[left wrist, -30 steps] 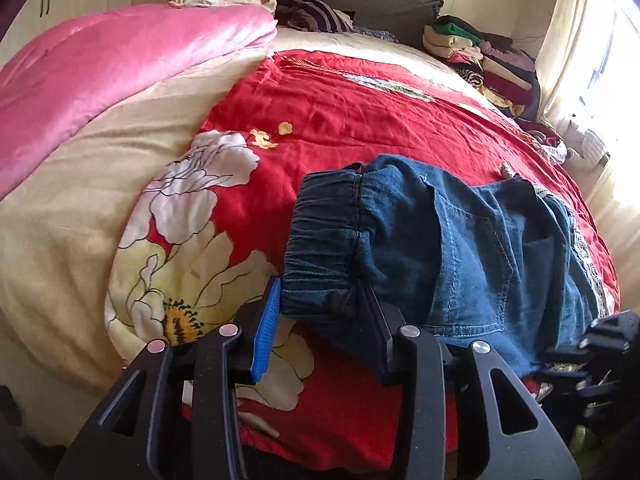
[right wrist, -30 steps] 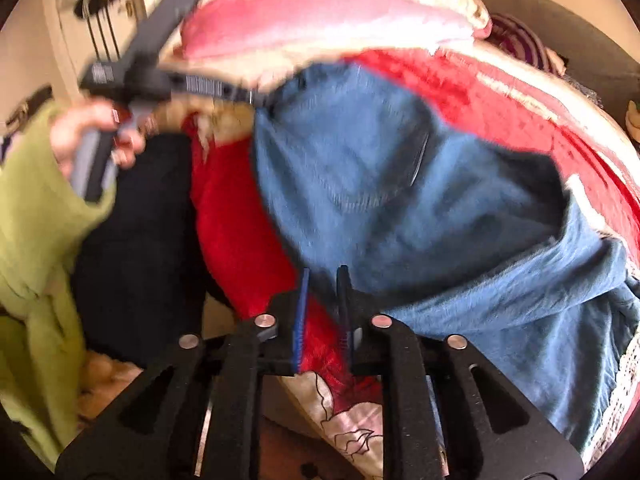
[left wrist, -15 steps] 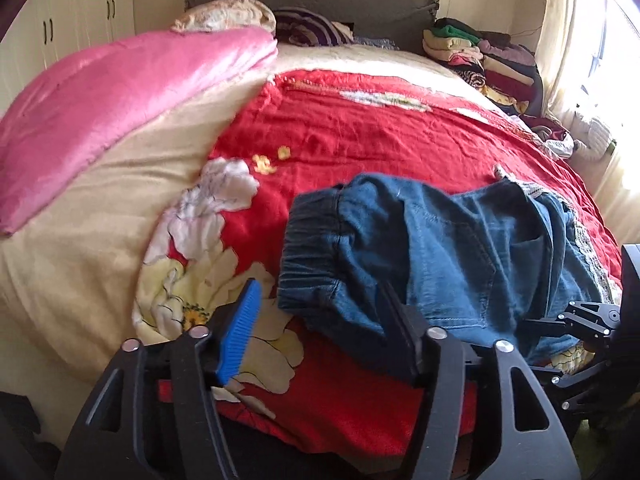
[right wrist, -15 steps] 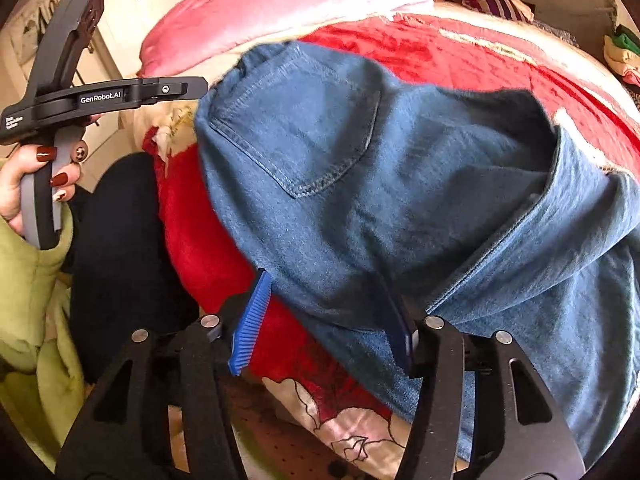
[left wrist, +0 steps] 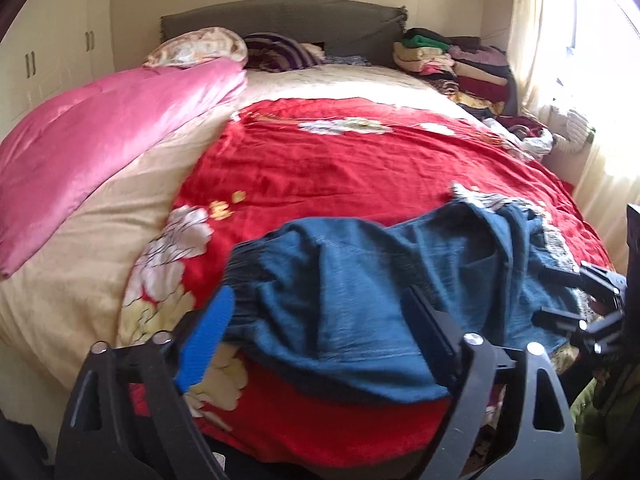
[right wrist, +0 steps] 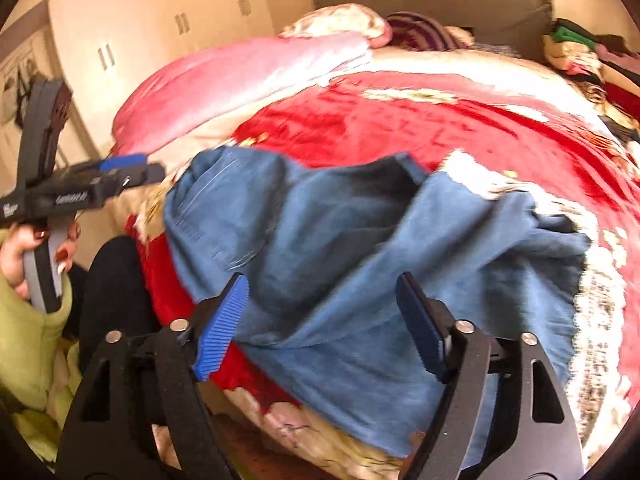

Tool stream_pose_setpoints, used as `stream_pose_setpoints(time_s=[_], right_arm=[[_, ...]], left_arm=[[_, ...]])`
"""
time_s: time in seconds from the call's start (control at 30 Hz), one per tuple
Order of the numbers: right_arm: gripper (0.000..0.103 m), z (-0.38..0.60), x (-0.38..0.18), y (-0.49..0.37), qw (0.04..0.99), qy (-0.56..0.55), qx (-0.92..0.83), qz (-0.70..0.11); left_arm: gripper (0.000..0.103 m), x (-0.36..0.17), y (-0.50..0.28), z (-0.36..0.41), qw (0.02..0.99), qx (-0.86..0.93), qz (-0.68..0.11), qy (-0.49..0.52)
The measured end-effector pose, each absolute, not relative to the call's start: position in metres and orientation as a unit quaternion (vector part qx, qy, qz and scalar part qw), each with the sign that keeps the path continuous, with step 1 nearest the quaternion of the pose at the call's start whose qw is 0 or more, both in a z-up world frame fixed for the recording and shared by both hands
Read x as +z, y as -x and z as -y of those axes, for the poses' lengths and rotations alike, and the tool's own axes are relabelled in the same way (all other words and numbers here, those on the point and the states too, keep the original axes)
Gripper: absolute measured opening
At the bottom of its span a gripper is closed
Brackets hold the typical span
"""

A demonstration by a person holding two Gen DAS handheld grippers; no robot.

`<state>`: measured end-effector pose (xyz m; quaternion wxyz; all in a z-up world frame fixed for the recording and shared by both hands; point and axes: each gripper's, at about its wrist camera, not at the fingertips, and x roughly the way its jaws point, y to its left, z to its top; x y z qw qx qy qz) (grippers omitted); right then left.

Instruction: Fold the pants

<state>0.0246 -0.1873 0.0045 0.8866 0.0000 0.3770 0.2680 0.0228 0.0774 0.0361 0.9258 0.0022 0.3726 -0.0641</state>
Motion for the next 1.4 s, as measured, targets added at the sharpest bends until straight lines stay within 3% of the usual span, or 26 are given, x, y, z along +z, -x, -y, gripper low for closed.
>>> stream_pose_setpoints(time_s=[0.2, 0.4, 0.5, 0.6, 0.77, 0.83, 0.9, 0.97, 1.0, 1.1, 1.13, 1.4], right_arm=[[0.081, 0.227, 0.012, -0.046, 0.907, -0.013, 0.211, -0.364], [0.083, 0.248, 0.019, -0.074, 0.915, 0.001, 0.174, -0.365], [0.083, 0.246, 0.024, -0.095, 0.914, 0.014, 0.166, -0.369], [0.084, 0.239, 0.027, -0.125, 0.910, 0.003, 0.175, -0.377], [0.084, 0.214, 0.013, -0.181, 0.889, -0.005, 0.188, -0.418], [0.084, 0.200, 0.002, -0.199, 0.883, 0.024, 0.169, -0.437], [0.084, 0.192, -0.012, -0.217, 0.875, 0.033, 0.154, -0.457], [0.084, 0.191, -0.028, -0.233, 0.865, 0.030, 0.130, -0.484], [0.080, 0.192, -0.035, -0.238, 0.862, 0.033, 0.115, -0.493], [0.014, 0.199, -0.044, -0.239, 0.858, 0.032, 0.131, -0.496], [0.006, 0.205, -0.041, -0.235, 0.859, 0.016, 0.146, -0.490], [0.005, 0.304, 0.019, -0.144, 0.901, -0.095, 0.117, -0.407]], left_arm=[[0.088, 0.037, -0.036, -0.040, 0.919, -0.124, -0.375, 0.000], [0.085, 0.021, -0.044, 0.006, 0.896, -0.205, -0.393, 0.010], [0.068, 0.008, -0.048, 0.031, 0.876, -0.252, -0.410, 0.025], [0.059, -0.006, -0.050, 0.053, 0.858, -0.282, -0.428, 0.037], [0.053, -0.034, -0.051, 0.079, 0.838, -0.302, -0.452, 0.046], [0.015, -0.044, -0.051, 0.085, 0.832, -0.308, -0.459, 0.047], [0.005, -0.051, -0.047, 0.095, 0.830, -0.316, -0.459, 0.026], [0.005, -0.053, -0.044, 0.100, 0.831, -0.317, -0.458, 0.014], [0.005, -0.053, -0.043, 0.100, 0.831, -0.319, -0.456, 0.012], [0.005, -0.051, -0.041, 0.098, 0.833, -0.321, -0.450, 0.010], [0.005, -0.050, -0.041, 0.097, 0.834, -0.321, -0.449, 0.010], [0.006, -0.048, -0.044, 0.085, 0.842, -0.319, -0.435, 0.010]])
